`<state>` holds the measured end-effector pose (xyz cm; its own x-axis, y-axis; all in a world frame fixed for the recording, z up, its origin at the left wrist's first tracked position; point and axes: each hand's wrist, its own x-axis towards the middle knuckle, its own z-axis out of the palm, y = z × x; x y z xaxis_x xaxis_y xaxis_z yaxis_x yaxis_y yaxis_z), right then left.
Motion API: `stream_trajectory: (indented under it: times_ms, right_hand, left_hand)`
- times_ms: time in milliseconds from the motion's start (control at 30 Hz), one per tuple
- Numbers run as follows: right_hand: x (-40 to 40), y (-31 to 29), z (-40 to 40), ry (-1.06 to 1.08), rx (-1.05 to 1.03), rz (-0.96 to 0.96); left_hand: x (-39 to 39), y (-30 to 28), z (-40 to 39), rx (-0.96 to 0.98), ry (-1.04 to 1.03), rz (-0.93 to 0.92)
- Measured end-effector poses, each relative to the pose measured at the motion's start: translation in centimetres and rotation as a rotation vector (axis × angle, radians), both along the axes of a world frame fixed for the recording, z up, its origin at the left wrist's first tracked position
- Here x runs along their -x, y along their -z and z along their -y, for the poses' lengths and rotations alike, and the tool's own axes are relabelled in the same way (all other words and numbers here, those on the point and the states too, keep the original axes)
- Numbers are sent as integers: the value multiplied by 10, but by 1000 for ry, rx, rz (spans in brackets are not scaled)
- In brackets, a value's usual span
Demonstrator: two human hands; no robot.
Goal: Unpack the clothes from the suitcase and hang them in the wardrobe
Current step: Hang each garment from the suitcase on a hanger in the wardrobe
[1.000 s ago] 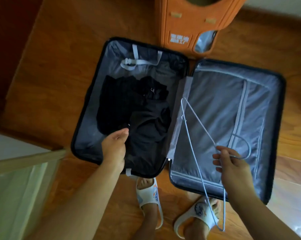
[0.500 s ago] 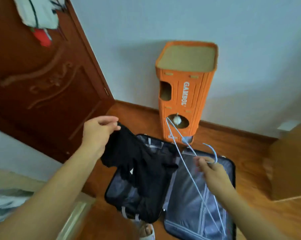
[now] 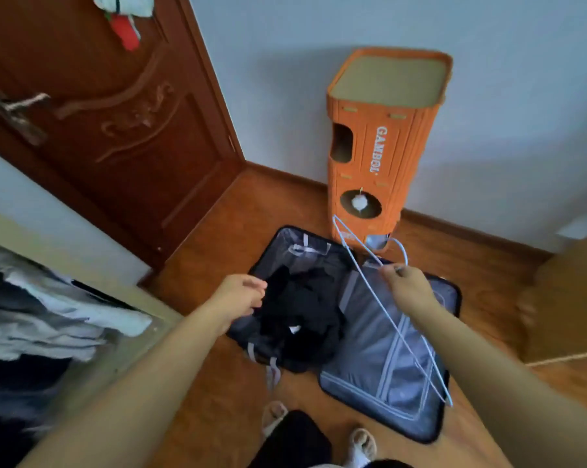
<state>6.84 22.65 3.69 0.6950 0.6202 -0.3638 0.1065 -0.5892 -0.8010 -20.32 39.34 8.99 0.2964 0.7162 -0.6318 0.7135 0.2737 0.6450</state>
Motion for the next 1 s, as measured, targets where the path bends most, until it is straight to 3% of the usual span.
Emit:
stream_trajectory:
  times_ms: [100,233,467,533,633,700,800,867,933,1000]
  right_hand:
    - [7,66,31,16,223,-73]
    - [12,153,21,70,311,-126]
    - [39,352,-37,265,258,-101]
    - [49,396,-41,305,238,-103]
    - [58,435,-36,335,226,-106]
    - [57,449,-25,374,247,-141]
    - [51,443,-11,432,294,-166]
    - [45,424,-9,442,329,-183]
    - [40,400,-10,456,348,-225]
    - [35,385,-11,459,333,-251]
  left_hand:
    - [25,76,30,241,-85,-159]
    - [29,166,26,341,35,-280]
    - [-24,442,-37,350,304,-340]
    - [-53,509,-44,373,330,-282]
    - [-106,576,-52,535,-33,-18]
    - [-126,608,-63,673,-259,104]
    - [-116,658,-78,782,-421,153]
    - [-111,630,-82,825,-439,109]
    - [-120,567,-77,893,-434,54]
    - [-118,550,-71,914,-393,26]
